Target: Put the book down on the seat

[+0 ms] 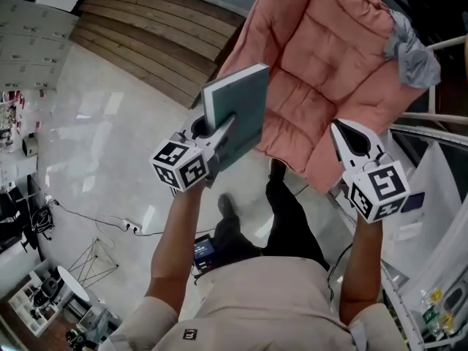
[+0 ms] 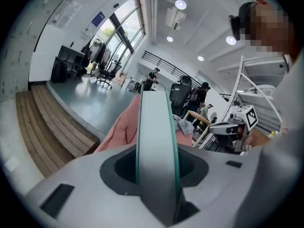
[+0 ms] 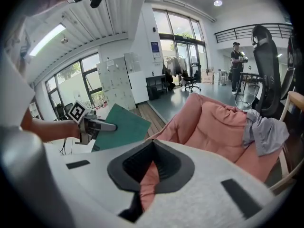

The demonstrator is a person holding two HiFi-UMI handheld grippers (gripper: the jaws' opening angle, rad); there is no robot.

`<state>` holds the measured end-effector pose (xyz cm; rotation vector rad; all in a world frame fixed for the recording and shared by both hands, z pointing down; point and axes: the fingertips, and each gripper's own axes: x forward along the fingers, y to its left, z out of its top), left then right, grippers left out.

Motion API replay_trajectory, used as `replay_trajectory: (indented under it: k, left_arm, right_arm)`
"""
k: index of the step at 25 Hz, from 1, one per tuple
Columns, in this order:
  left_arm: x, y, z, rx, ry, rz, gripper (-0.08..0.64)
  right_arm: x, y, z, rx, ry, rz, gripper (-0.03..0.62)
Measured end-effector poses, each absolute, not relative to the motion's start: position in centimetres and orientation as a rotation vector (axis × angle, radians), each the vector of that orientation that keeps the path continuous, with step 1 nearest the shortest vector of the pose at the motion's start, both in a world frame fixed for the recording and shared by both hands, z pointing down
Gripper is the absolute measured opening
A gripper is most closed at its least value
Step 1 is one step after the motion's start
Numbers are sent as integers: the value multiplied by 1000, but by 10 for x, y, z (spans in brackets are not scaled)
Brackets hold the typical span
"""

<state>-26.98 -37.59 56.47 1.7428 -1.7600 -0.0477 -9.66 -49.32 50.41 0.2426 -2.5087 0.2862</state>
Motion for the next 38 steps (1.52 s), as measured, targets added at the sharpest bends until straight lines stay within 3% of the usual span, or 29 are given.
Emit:
replay_trajectory:
  k: [20,38]
  left_arm:
    - [-273,-408,800,1533,-1502,-36,153]
    - [-254,-435,907,1461,-1380,106,155]
  right_arm:
    - [-127,-493,660,150,-2384,413,-6]
    - [-118,-490,722,111,-2311,469,-8]
